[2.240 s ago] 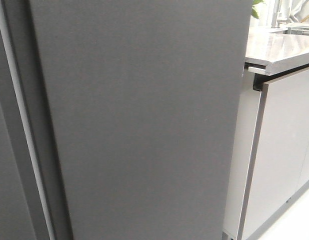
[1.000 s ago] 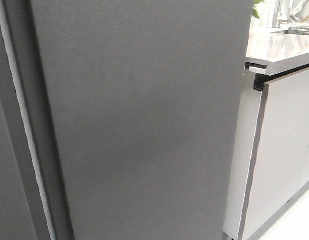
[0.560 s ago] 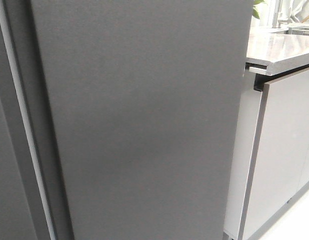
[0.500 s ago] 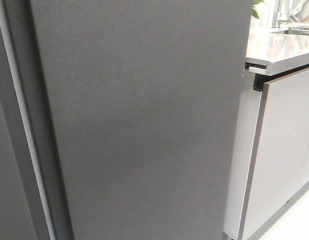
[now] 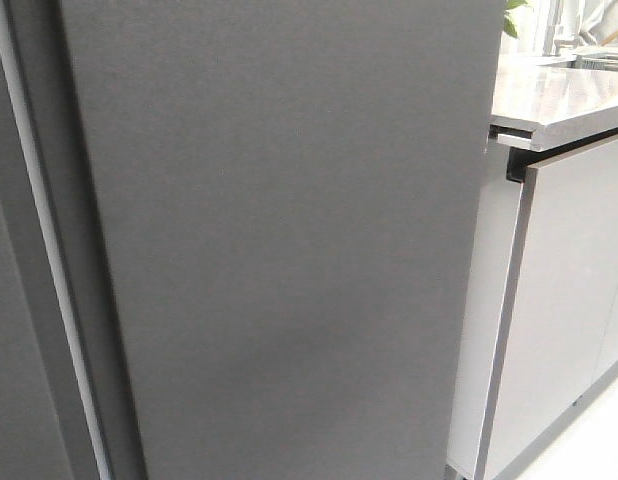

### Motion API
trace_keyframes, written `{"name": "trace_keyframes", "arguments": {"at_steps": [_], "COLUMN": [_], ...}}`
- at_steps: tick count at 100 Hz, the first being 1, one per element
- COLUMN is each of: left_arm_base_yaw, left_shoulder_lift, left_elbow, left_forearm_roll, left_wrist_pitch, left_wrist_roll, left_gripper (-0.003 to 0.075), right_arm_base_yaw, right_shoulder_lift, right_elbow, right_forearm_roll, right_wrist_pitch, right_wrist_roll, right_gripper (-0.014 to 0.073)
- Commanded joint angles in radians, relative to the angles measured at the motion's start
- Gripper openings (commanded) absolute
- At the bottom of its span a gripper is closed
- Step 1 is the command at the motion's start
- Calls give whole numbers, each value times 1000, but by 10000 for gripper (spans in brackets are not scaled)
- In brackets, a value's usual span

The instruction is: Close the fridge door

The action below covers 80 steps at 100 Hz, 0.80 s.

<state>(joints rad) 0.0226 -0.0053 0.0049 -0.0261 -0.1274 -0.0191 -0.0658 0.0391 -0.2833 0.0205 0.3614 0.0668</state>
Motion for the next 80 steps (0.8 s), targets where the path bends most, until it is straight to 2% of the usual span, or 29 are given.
{"name": "trace_keyframes", "arguments": {"at_steps": [1,18,37,80], "left_arm_base_yaw": [-5,-5,-5,-5], "left_shoulder_lift": [-10,-10,-10,-10], "left_elbow": [35,35,35,35], "left_forearm_roll": [-4,-4,-4,-4], "left_wrist_pitch": [-73,-73,-73,-73], "left_wrist_roll": [-4,-4,-4,-4], "left_gripper": [-20,-20,-20,-20], "right_arm_base_yaw": [-27,-30,-30,-30], "right_shoulder_lift": [-25,-70,-70,-70], "right_elbow": [76,232,321,319], "right_forearm_roll": [22,28,28,28], "right_wrist_pitch": [-167,-276,-345,-317], "right_wrist_roll": [-3,-3,-3,-3], "right_gripper": [-45,-44,-44,-45]}}
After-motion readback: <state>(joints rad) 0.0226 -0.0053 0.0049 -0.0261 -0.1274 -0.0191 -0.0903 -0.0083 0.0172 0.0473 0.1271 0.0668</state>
